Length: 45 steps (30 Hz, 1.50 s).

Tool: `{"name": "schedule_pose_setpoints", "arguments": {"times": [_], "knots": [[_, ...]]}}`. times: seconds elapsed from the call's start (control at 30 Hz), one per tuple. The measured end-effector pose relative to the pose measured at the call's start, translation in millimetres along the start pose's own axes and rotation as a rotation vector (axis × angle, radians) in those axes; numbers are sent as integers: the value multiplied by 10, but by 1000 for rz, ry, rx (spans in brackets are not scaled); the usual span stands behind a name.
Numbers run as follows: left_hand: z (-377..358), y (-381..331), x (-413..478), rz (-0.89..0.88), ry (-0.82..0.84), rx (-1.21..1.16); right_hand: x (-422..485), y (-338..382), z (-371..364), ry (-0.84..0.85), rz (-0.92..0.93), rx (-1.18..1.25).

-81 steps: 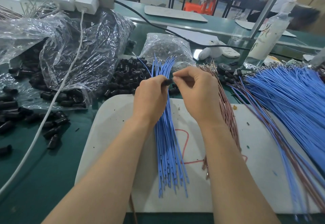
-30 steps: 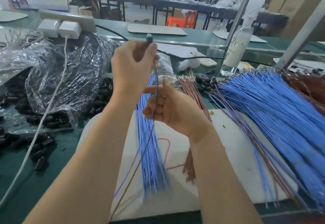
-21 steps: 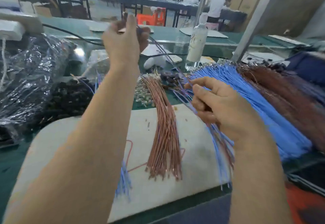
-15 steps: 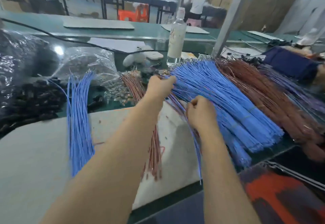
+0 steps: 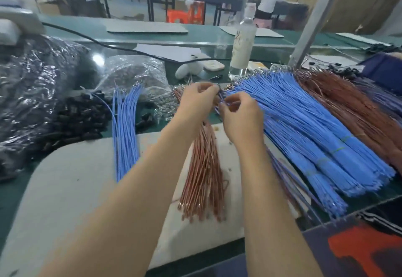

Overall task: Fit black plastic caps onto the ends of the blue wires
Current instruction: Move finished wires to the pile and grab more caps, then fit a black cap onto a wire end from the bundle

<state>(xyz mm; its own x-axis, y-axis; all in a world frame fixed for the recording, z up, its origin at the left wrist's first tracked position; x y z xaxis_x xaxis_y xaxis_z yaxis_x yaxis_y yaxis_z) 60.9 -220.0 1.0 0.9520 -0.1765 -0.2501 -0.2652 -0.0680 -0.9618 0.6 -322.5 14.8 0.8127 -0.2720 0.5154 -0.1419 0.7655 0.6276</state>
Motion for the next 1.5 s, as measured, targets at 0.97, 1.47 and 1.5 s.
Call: {"name": "schedule_pose_setpoints", "arguments": {"times": [0.97, 1.47, 1.5], "knots": [[1809, -222, -942, -219, -401, -23, -664, 1317, -1133, 410, 268, 393], [2632, -21, -729, -36, -584, -661, -366, 1539, -2297, 564, 376, -12], [2625, -14, -723, -30, -578, -651, -364, 1544, -2301, 544, 382, -41]]}}
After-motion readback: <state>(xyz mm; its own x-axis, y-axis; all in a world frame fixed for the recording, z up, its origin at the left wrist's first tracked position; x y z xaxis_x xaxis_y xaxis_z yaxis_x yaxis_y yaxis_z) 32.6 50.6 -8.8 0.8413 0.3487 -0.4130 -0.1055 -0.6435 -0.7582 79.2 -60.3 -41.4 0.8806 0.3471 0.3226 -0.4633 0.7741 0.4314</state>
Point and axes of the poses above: each hand's wrist, its own x-axis towards the middle knuckle, its own z-axis out of the back of the hand, y = z × x, the point moved 6 cm from there along x, towards the middle knuckle, and after that the axes turned 14 degrees about z, right-handed, at the moved point
